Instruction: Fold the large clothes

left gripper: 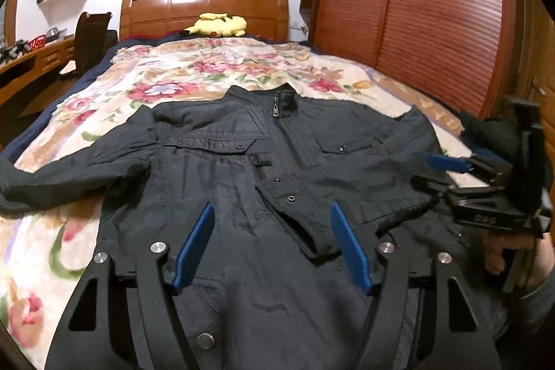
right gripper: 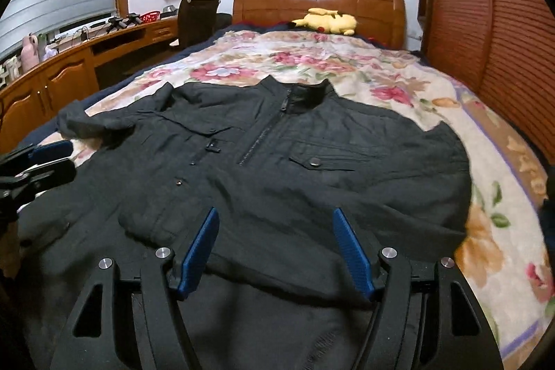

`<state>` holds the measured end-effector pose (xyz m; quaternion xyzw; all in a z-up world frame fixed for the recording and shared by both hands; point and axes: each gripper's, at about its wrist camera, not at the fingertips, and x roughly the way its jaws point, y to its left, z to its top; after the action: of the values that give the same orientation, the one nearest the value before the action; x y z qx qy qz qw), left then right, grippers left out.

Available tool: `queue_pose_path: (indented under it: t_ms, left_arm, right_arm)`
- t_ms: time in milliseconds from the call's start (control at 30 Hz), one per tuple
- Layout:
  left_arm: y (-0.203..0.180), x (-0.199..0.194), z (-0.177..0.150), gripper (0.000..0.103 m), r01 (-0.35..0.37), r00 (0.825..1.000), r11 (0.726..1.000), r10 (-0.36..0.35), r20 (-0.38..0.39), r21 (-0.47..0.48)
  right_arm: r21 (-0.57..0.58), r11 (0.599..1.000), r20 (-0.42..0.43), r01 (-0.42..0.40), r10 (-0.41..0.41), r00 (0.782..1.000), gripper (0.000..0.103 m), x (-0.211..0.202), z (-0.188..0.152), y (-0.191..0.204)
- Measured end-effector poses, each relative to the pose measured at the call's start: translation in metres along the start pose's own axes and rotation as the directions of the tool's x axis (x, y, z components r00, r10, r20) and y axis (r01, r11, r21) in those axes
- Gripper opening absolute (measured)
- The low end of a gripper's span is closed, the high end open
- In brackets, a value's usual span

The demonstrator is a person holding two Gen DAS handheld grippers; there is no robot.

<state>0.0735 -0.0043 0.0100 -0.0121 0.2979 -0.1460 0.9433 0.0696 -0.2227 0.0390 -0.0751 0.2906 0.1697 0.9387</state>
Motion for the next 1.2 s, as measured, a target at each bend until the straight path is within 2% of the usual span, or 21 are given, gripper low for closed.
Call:
queue_pose_path:
  t_ms: [200, 333, 467, 667, 867, 967, 1033, 1067, 1100, 1133, 1200]
  left_arm:
    - [-0.02, 0.028, 0.006, 0.07, -0.002, 0.996, 1.0, 0.004, -0.091, 0.024]
    - [-0.03, 0.055, 0.007, 0.067, -0.017, 0.984, 0.999, 0.024, -0.177, 0.038]
    - [-0.027, 0.077, 0.009, 0.06, -0.037, 0.967, 0.999, 0.037, -0.251, 0.004]
    - [-0.03, 0.089, 0.005, 0.06, -0.045, 0.951, 0.999, 0.041, -0.306, -0.008]
    - [-0.038, 0.096, -0.003, 0.056, -0.013, 0.936, 1.0, 0.004, -0.353, -0.023]
    - [-0.041, 0.095, -0.003, 0.048, -0.002, 0.934, 1.0, -0.009, -0.358, -0.03]
    - [-0.044, 0.093, -0.003, 0.03, 0.026, 0.932, 0.999, -0.036, -0.361, -0.033]
    - [-0.046, 0.092, -0.002, 0.027, 0.035, 0.931, 0.999, -0.043, -0.363, -0.03]
    - [-0.049, 0.09, -0.002, 0.017, 0.046, 0.929, 0.999, -0.051, -0.367, -0.023]
    - [-0.051, 0.09, -0.001, 0.012, 0.055, 0.928, 0.998, -0.057, -0.369, -0.016]
    - [-0.057, 0.083, 0.003, 0.011, 0.047, 0.934, 0.999, -0.034, -0.354, 0.028]
  right_arm:
    - [-0.006, 1.0, 0.008, 0.002, -0.002, 1.0, 0.07, -0.004, -0.005, -0.008]
    - [-0.001, 1.0, 0.008, 0.0, 0.0, 1.0, 0.07, -0.01, -0.008, -0.015]
    - [0.001, 1.0, 0.003, 0.009, -0.009, 1.0, 0.07, -0.012, -0.01, -0.019]
    - [0.021, 1.0, -0.007, 0.014, -0.014, 1.0, 0.07, -0.014, -0.012, -0.022]
    - [0.041, 0.998, -0.026, 0.039, -0.038, 0.999, 0.07, -0.016, -0.014, -0.027]
    - [0.053, 0.997, -0.027, 0.049, -0.047, 0.999, 0.07, -0.019, -0.015, -0.031]
    - [0.057, 0.997, -0.025, 0.052, -0.05, 0.998, 0.07, -0.021, -0.015, -0.032]
    - [0.059, 0.997, -0.022, 0.055, -0.054, 0.998, 0.07, -0.022, -0.015, -0.032]
    - [0.062, 0.996, -0.018, 0.059, -0.058, 0.998, 0.07, -0.023, -0.015, -0.033]
    - [0.065, 0.996, -0.014, 0.059, -0.058, 0.998, 0.07, -0.024, -0.017, -0.035]
    - [0.075, 0.995, -0.006, 0.059, -0.059, 0.998, 0.07, -0.027, -0.018, -0.039]
